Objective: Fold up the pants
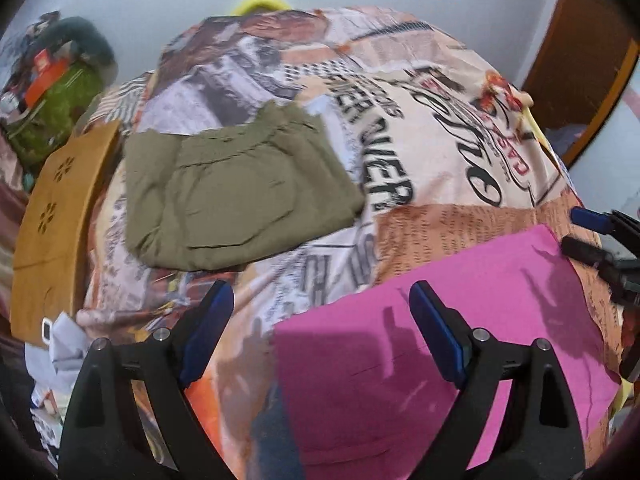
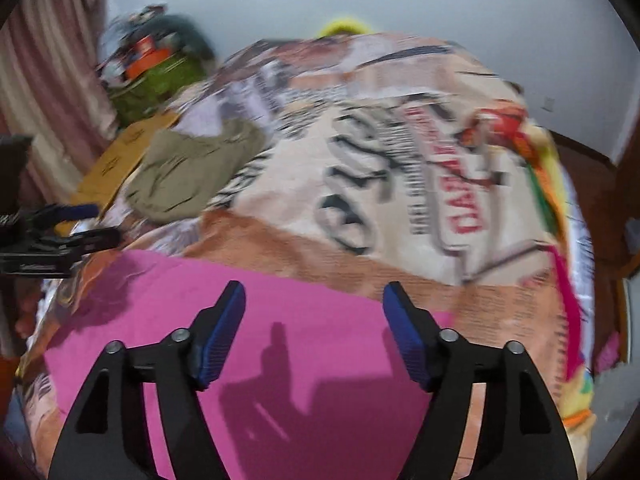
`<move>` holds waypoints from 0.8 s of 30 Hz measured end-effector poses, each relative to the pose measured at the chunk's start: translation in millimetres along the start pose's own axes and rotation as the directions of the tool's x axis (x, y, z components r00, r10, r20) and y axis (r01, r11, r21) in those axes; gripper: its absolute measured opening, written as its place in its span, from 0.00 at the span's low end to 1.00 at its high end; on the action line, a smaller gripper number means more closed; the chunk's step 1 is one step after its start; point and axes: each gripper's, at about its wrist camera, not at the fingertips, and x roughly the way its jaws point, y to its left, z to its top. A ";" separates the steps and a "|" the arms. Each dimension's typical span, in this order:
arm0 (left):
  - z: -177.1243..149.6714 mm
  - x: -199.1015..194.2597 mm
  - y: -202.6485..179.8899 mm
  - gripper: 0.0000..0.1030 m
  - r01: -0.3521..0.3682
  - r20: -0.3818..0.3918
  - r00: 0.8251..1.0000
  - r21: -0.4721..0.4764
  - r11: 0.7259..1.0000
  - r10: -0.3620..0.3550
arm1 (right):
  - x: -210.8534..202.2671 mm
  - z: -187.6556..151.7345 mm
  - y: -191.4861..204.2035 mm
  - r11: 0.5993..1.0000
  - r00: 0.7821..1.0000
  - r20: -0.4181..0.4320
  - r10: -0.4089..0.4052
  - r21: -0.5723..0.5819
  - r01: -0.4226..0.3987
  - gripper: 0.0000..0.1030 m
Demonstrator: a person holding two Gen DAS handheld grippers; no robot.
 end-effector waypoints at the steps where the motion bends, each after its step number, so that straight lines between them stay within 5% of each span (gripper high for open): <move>1: 1.1 5.2 -5.4 0.87 0.005 -0.014 1.000 0.012 1.000 -0.005 | 7.8 1.1 7.4 1.000 1.000 -0.019 0.017 -0.017 -0.017 0.67; 8: -8.2 38.1 -27.0 0.87 0.014 -0.109 0.994 0.078 0.997 -0.006 | 58.7 -7.0 29.6 0.994 0.979 -0.190 0.081 -0.058 -0.093 0.68; 11: -13.3 47.7 -25.7 0.90 0.013 -0.140 0.990 0.078 0.997 -0.002 | 64.3 -8.5 25.0 0.995 0.974 -0.211 0.088 -0.036 -0.098 0.76; 24: -31.5 22.9 -27.6 0.91 -0.028 -0.110 0.993 0.083 0.996 0.037 | 39.4 -39.7 22.2 0.996 0.965 -0.250 0.081 -0.026 -0.091 0.83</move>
